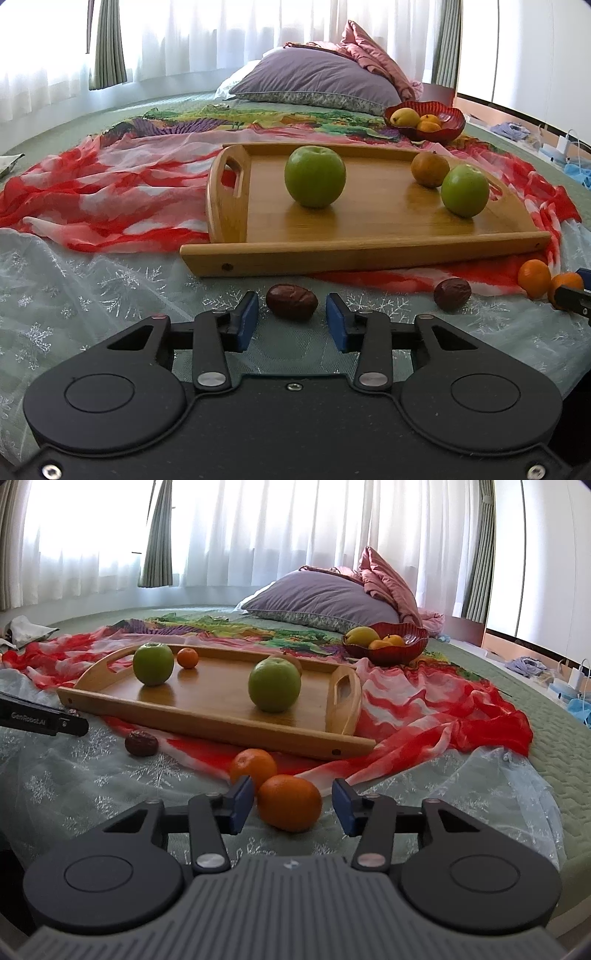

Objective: Organize fruits
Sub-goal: 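Grasp a brown date with the left tool while the right tool grasps a tangerine, then carry the date in the left tool while the right tool carries the tangerine over the tray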

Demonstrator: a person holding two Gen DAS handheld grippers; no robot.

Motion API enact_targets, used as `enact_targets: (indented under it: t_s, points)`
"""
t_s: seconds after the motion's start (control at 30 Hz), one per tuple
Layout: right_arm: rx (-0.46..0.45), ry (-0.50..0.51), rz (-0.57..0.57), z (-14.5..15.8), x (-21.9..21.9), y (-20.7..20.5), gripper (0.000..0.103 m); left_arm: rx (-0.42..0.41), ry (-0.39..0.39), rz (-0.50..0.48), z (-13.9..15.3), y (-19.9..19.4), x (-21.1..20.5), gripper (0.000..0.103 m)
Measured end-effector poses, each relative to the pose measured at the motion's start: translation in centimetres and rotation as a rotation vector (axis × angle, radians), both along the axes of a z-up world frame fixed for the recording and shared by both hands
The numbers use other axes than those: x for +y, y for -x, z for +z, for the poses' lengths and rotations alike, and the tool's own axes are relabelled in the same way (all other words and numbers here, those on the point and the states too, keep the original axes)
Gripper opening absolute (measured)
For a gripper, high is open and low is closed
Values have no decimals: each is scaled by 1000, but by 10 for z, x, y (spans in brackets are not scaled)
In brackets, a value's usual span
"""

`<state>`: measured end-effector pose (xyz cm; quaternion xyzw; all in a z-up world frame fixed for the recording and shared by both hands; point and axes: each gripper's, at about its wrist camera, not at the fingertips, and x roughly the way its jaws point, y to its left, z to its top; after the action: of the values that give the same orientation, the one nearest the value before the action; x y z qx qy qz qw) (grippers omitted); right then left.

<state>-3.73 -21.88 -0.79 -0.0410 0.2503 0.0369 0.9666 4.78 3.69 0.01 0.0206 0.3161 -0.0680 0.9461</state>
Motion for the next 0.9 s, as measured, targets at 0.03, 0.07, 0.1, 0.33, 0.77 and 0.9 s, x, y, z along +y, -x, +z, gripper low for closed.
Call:
enact_targets:
  t_s: [0.03,0.07,0.1,0.33,0.77,0.9]
  points:
    - [4,-2,1,-1,0,0,54,-2,-4,-2,0,0,-1,37]
    - [8,-5,0,-2,0,0,54,-2,-5,-4,0,0,-2,33]
    - [12,-12,-1,-3,0,-1,53,-2,-5,-7,0,-1,-2,30]
    - [34,-56,-17,-4,-4,-3,44,-26,-17,6,2,2,-5,28]
    - [-31,-62,-27,15,-7,-8,43,-108,-23,-9,31,1,-8,28]
    - [-63,-52,-28,26,-8,-19,43,-124,-16,-12,45,-12,-6,28]
